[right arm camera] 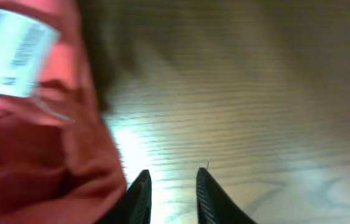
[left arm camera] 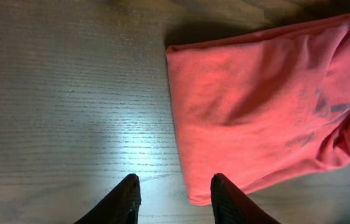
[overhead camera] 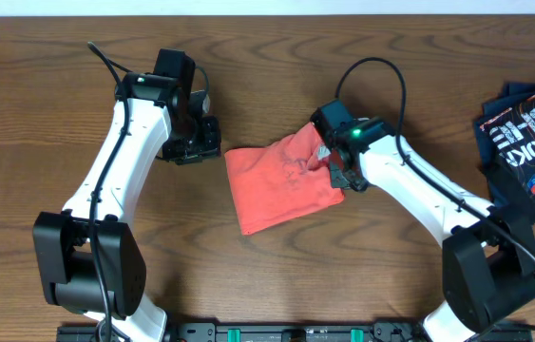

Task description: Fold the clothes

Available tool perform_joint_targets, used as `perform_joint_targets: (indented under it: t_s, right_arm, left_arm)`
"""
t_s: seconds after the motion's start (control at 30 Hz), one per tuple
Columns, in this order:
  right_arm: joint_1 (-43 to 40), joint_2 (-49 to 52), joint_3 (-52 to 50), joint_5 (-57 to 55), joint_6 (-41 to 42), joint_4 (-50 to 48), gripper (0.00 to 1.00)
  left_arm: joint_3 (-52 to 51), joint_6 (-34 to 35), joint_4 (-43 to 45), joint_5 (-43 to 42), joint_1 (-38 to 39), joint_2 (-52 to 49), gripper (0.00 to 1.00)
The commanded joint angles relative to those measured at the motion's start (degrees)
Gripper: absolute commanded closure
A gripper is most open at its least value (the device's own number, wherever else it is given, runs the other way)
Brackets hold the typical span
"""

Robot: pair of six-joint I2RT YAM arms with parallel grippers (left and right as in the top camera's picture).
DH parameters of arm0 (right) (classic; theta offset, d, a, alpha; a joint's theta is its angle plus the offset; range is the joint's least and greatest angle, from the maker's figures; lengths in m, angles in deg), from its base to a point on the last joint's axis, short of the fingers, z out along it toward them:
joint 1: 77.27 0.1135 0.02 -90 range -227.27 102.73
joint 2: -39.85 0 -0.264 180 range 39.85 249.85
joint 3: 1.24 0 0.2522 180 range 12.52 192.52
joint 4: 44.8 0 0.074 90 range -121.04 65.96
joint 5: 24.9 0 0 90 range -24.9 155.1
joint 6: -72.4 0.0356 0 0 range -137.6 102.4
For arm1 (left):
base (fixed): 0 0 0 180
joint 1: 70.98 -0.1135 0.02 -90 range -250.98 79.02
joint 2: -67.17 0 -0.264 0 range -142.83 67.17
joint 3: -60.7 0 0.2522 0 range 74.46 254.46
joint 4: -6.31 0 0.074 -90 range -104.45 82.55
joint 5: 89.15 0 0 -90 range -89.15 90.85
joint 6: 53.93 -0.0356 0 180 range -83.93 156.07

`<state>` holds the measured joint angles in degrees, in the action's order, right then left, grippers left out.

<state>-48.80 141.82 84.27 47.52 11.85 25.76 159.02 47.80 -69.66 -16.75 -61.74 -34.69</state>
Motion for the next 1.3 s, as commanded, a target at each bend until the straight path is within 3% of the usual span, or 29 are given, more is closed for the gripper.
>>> perform_joint_targets:
  t_s: [0.0, 0.13, 0.27, 0.37, 0.6, 0.8, 1.0, 1.27]
  right_arm:
    - [-2.3, -1.8, -0.2, -1.8, 3.7, 0.8, 0.82]
    - [-2.9, -6.4, 0.8, -0.4, -0.5, -0.1, 0.78]
    - [-2.9, -13.6, 1.3, 15.9, -18.8, -6.1, 0.62]
    - [-2.9, -15.5, 1.3, 22.7, -24.7, -5.2, 0.54]
    - [-2.9, -10.9, -1.4, 23.1, -24.8, -4.1, 0.58]
    - [-2.9, -2.9, -1.6, 25.6, -24.4, -5.2, 0.69]
    - [-2.9, 3.5, -1.6, 25.3, -22.3, -7.7, 0.68]
    - [-3.4, 7.8, -1.6, 16.3, -15.8, -9.0, 0.66]
  left_arm:
    - [-0.1, -1.0, -0.6, 0.7, 0.1, -0.4, 0.61]
    - [-0.1, -1.0, -0.7, 0.1, 0.1, -0.4, 0.61]
    - [-0.1, -1.0, -0.2, 0.1, 0.1, -0.4, 0.61]
    - [-0.1, -1.0, -0.3, 0.1, 0.3, -0.4, 0.61]
    - [-0.1, -1.0, 2.7, -1.4, 4.0, -0.5, 0.58]
    - [-0.1, -1.0, 10.2, 0.2, 8.1, -2.9, 0.54]
    - [-0.1, -1.0, 12.0, 3.3, 8.6, -10.3, 0.55]
    - [-0.1, -1.0, 11.2, 7.8, 8.3, -19.1, 0.55]
